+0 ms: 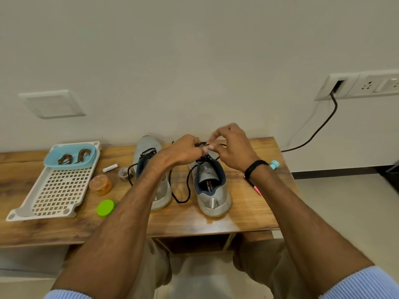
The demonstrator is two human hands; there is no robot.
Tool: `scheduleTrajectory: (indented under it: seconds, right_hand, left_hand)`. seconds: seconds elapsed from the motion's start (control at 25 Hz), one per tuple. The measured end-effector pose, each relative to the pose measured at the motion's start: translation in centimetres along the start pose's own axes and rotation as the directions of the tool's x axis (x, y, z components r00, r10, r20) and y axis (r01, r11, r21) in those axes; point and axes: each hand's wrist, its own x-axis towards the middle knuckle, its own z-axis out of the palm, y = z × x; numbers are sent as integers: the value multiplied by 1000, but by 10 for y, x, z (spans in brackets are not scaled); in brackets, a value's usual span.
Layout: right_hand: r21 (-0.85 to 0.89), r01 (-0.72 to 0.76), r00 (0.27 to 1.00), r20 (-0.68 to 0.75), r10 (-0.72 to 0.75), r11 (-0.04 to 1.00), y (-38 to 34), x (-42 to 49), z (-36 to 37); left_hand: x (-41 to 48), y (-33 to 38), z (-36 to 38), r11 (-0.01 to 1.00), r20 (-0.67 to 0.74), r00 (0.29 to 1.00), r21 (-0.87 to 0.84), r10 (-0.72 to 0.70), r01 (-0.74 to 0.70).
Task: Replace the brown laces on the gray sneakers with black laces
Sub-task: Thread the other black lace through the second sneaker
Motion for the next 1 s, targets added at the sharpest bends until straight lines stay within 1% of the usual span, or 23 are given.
scheduleTrajectory:
  seconds: [0.08,0.12,0.16,0.28,0.36,0.4,0.48,0.52,0.56,0.6,0.64,0.72,0.8,0.92,1.0]
  right_hand:
    - [144,48,994,88,-61,988,-8,-2,0]
    - [181,34,991,117,-56,983,-11,-3,1]
    - [169,1,992,124,-22,986,-11,-3,2]
    - [21,-140,987,78,138,990,-1,-1,7]
    - [3,-148,988,51,148,989,2,0,9]
    - [39,-124,991,45,122,991,0,0,9]
    - [192,-95,995,48,88,977,-7,2,14]
    - [272,-108,994,47,99,956,-10,2,16]
    - [316,-129,992,46,120,940,-11,2,18]
    - [322,-148,989,43,142,935,-10,2,20]
    - [300,-165,986,44,159,939,-9,2,21]
    - [240,-174,985,34,170,955,-7,2,23]
    - [246,-152,988,34,149,957,-8,1,25]
    - [315,-166,986,40,162,935,-10,1,24]
    - [251,-168,984,-9,176,953,-9,2,23]
  left_hand:
    - [1,0,2,1000,25,999,6,-25,25]
    - [1,0,3,1000,23,999,11,-29,29]
    - [0,1,3,999,9,1000,17,-28,27]
    - [2,-3,0,1000,-99,995,-20,-17,15]
    - [6,-5,-3,999,-193,981,-35,-2,-5]
    - [7,-5,-3,1000,-209,978,-22,12,-17]
    - [9,-5,0,1000,-192,981,15,28,-26]
    - [11,-5,3,999,-186,982,34,16,-10]
    - [12,-6,5,999,-193,981,45,-7,16]
    - [13,-8,6,998,-212,977,47,-37,48]
    - [15,-12,7,996,-244,967,28,-72,81]
    - [18,-19,7,988,-294,945,-86,-145,125]
    - [19,-21,10,970,-288,940,-212,-181,122]
    - [19,-19,13,958,-290,939,-265,-186,108]
    - [20,-20,13,952,-299,935,-289,-189,100]
